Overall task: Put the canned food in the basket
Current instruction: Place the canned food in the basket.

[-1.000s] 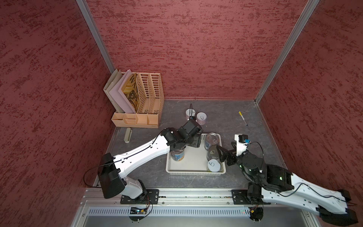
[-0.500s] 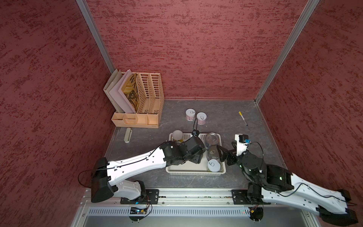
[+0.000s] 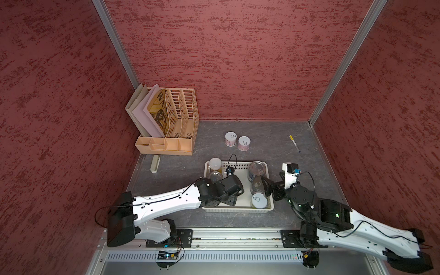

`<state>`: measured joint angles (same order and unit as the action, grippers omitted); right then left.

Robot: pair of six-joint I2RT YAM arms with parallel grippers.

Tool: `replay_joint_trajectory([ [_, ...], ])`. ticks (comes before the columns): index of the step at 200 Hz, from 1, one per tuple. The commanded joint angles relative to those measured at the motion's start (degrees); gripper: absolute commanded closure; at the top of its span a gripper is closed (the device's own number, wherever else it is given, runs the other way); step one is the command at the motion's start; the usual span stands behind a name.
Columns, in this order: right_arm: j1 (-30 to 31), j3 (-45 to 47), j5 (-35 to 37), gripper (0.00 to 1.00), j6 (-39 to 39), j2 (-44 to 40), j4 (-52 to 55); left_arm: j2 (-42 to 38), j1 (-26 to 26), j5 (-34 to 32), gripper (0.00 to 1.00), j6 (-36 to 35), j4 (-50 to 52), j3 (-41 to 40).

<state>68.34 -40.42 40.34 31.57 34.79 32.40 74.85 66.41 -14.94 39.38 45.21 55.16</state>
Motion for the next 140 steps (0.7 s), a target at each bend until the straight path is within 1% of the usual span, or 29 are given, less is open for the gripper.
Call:
replay_joint_trajectory([
  [1,-0.3,0.4,0.4,0.02,-0.2,0.4,-1.0,-2.4,0.9,-1.2,0.89,3.3,-1.3,-2.0],
  [44,-0.3,0.3,0.1,0.02,-0.4,2.1,-1.5,-3.9,1.6,-2.7,0.90,7.3,0.3,-6.8],
  [89,-0.3,0.0,0.0,0.02,-0.7,3.9,-1.9,-5.6,1.6,-6.2,0.90,10.3,5.0,-8.4],
  [140,-0.3,0.1,-0.2,0.02,-0.9,4.4,-2.1,-4.6,1.5,-7.2,0.89,12.6,7.8,-9.5],
])
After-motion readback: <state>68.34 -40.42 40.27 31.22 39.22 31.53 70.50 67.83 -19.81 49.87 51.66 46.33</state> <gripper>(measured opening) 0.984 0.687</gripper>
